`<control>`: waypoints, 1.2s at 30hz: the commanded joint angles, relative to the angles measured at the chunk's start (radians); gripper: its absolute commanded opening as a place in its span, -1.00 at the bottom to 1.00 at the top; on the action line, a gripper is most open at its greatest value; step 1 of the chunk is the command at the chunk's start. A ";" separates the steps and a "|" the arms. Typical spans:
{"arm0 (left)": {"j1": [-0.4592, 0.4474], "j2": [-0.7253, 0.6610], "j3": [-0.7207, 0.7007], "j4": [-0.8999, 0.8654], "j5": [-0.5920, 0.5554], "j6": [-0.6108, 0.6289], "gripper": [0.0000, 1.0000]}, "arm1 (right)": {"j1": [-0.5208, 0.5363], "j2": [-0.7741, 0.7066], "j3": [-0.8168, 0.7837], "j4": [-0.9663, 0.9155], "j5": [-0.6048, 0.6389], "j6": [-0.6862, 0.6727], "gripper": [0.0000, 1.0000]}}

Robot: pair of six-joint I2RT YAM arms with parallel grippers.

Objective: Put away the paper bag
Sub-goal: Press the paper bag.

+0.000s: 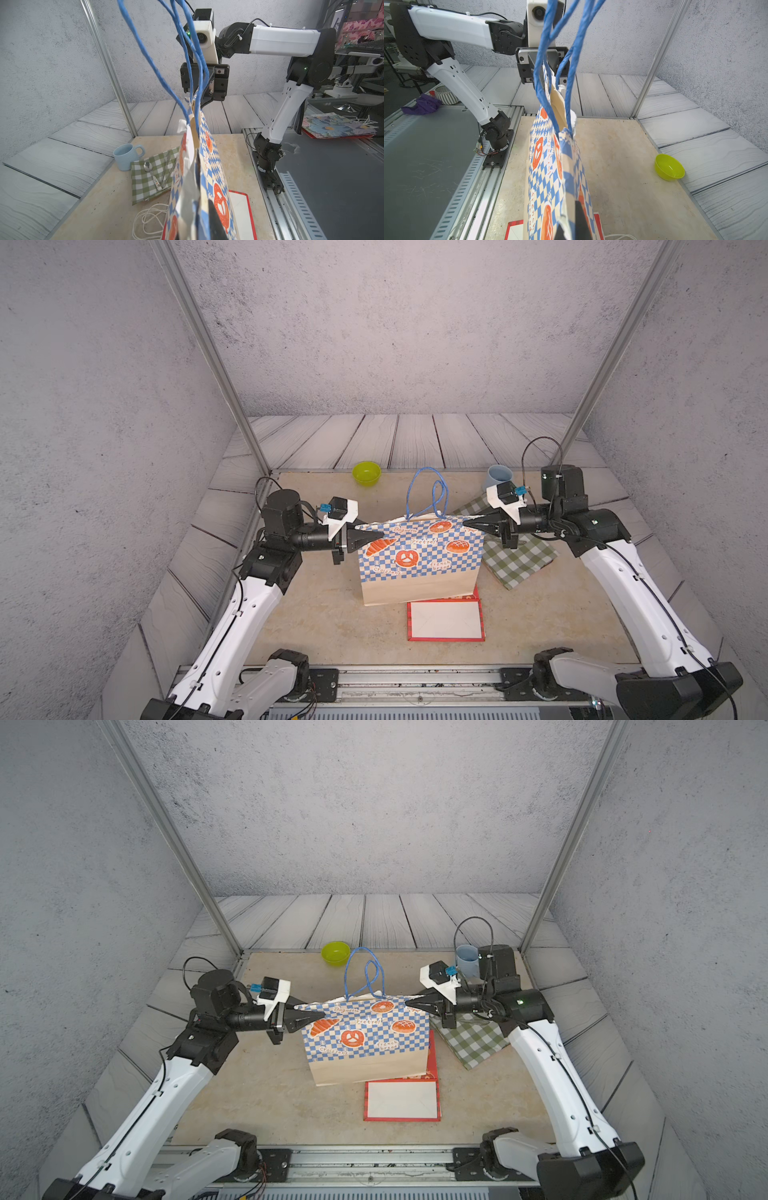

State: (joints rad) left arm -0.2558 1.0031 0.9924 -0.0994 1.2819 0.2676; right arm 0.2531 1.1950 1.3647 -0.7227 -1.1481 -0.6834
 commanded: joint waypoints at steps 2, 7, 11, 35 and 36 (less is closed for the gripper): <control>-0.003 -0.002 0.021 0.001 0.017 0.014 -1.00 | 0.005 -0.014 0.031 0.011 0.028 0.028 -0.96; -0.004 -0.008 0.052 0.013 0.010 0.006 -1.00 | 0.005 -0.061 0.012 -0.026 0.083 0.035 -0.08; -0.008 -0.018 0.082 0.023 0.031 -0.031 -1.00 | 0.005 -0.130 -0.055 0.039 0.119 0.104 0.34; -0.016 -0.050 0.164 0.051 0.072 -0.146 -1.00 | -0.042 -0.240 -0.201 0.362 -0.070 0.412 -0.29; -0.016 -0.049 0.161 0.056 0.070 -0.150 -1.00 | -0.043 -0.238 -0.203 0.371 -0.071 0.423 -0.36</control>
State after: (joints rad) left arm -0.2653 0.9546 1.1366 -0.0685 1.3346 0.1287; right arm 0.2169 0.9710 1.1667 -0.3931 -1.1900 -0.3164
